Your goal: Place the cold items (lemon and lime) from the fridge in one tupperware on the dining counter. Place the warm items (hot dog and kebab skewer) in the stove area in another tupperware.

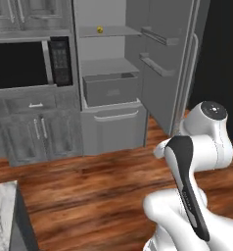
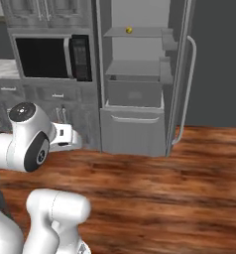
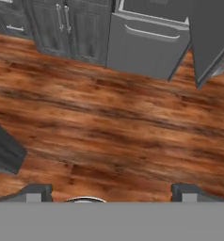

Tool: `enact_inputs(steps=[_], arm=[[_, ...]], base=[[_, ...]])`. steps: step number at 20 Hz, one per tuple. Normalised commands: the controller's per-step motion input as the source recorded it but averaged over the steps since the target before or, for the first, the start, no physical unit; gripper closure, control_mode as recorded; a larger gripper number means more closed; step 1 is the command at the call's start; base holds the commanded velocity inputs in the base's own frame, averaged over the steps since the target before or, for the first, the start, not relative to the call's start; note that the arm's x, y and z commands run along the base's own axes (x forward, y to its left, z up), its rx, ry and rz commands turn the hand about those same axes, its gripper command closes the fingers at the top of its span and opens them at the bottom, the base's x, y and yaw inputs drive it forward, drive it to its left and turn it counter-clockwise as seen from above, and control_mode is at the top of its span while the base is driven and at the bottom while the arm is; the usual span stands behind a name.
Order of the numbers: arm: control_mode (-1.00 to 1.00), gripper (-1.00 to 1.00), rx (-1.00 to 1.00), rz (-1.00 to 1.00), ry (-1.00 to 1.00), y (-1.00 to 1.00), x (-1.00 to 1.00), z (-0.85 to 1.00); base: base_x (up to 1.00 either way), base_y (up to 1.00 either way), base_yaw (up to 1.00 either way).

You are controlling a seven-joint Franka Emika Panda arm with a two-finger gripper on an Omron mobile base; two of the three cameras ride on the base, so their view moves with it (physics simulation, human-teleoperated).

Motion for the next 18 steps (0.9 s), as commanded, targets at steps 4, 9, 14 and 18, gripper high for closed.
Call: enact_inputs(steps=[4,9,14,18], arm=[[1.00,-1.00,0.00,0.00,0.00,0.00,0.00,0.00],[1.00,-1.00,0.00,0.00,0.00,0.00,0.00,0.00],[1.00,-1.00,0.00,0.00,0.00,0.00,0.00,0.00],[1.00,-1.00,0.00,0.00,0.00,0.00,0.00,0.00]], base=[[1.00,0.00,-0.12],[1.00,0.00,-0.09],[0.94,0.00,-0.08],[0.83,-0.03,-0.09]])
